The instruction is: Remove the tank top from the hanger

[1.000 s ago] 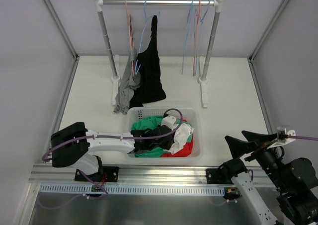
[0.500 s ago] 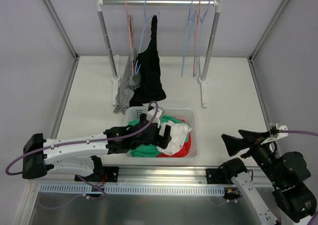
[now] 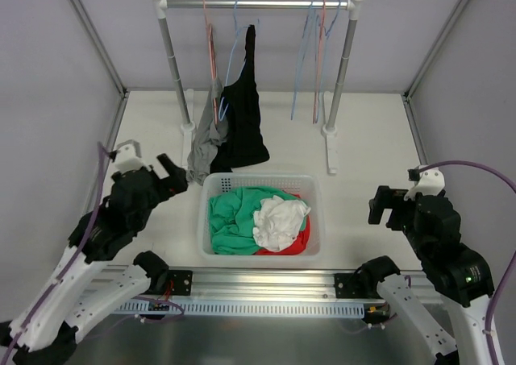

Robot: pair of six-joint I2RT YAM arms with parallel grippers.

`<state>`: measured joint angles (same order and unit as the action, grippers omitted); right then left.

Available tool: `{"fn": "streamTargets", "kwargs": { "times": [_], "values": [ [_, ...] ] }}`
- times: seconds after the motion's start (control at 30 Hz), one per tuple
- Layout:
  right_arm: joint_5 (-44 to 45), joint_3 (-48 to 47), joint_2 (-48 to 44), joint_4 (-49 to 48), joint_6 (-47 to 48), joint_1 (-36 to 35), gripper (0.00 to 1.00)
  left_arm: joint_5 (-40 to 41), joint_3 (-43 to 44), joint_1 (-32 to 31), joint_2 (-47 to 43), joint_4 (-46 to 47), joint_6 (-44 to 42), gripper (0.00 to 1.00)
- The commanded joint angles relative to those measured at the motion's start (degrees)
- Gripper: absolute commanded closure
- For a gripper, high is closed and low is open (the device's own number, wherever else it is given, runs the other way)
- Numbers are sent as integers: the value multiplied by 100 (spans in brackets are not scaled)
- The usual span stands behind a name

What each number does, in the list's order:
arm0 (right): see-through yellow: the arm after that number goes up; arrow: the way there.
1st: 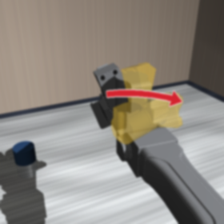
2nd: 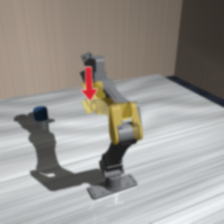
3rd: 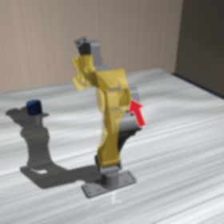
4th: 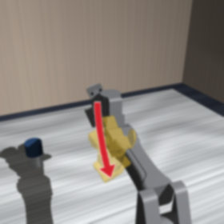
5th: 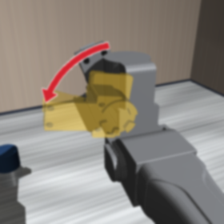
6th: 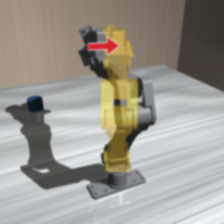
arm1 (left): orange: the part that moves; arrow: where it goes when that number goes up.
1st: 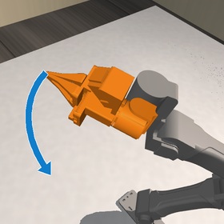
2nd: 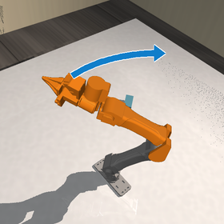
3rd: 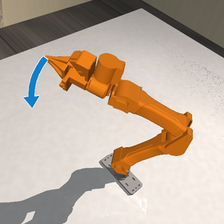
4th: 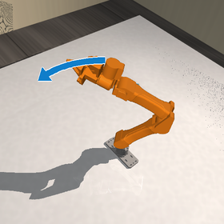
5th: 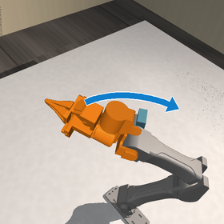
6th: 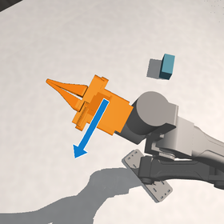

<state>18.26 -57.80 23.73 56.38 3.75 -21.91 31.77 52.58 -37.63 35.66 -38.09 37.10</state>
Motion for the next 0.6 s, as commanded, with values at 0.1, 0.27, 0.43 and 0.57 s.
{"fn": "streamTargets", "kwargs": {
  "times": [0.1,0.27,0.43,0.57],
  "values": [
    [591,-399,-122,277,425,-32,1,453,192,484,-883,-1983,-316,1],
    [407,-337,-272,190,416,-32,1,357,-117,484,-1070,-1553,-573,1],
    [389,-241,-88,-4,285,-32,0,400,-213,511,-1017,-1474,-502,1],
    [371,-48,-149,-311,267,-32,1,549,-283,555,-1254,-1482,-450,1]
  ]
}}
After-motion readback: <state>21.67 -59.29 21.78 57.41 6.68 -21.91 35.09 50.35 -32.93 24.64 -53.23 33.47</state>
